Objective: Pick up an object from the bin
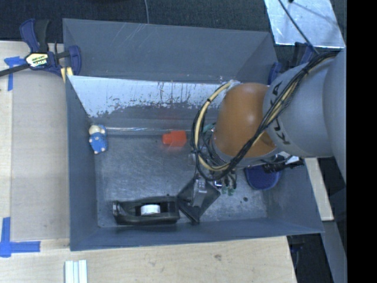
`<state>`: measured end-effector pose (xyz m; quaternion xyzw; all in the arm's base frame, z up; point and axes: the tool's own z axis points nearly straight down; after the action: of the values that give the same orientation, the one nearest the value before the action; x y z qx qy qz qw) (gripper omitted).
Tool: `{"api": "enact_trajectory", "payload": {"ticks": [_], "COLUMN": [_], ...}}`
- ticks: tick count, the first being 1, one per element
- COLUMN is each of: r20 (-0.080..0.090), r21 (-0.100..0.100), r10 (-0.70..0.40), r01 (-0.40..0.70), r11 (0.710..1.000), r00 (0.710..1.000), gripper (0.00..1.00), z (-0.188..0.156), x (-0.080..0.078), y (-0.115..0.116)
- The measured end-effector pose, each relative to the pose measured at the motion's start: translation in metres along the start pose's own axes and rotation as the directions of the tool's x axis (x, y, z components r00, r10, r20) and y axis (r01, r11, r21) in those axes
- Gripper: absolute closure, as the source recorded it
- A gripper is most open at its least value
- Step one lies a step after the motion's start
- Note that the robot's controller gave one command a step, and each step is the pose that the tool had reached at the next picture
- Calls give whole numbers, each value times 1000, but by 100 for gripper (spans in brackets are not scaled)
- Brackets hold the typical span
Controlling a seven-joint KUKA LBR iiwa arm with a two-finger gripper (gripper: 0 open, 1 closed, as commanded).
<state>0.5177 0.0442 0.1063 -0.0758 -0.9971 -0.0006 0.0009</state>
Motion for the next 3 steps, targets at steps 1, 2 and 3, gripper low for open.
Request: {"api": "enact_trajectory", "payload": {"ticks": [1,2,3], "r20": [3,5,7], "r21": [1,1,1], "r10": [87,85,84], "r01": [-87,-85,-84], "r11": [996,996,996], "r00": [996,996,996], "gripper": [0,0,100], "z": [37,37,36], "x": [27,26,25], "y": [-9,-9,-9]}}
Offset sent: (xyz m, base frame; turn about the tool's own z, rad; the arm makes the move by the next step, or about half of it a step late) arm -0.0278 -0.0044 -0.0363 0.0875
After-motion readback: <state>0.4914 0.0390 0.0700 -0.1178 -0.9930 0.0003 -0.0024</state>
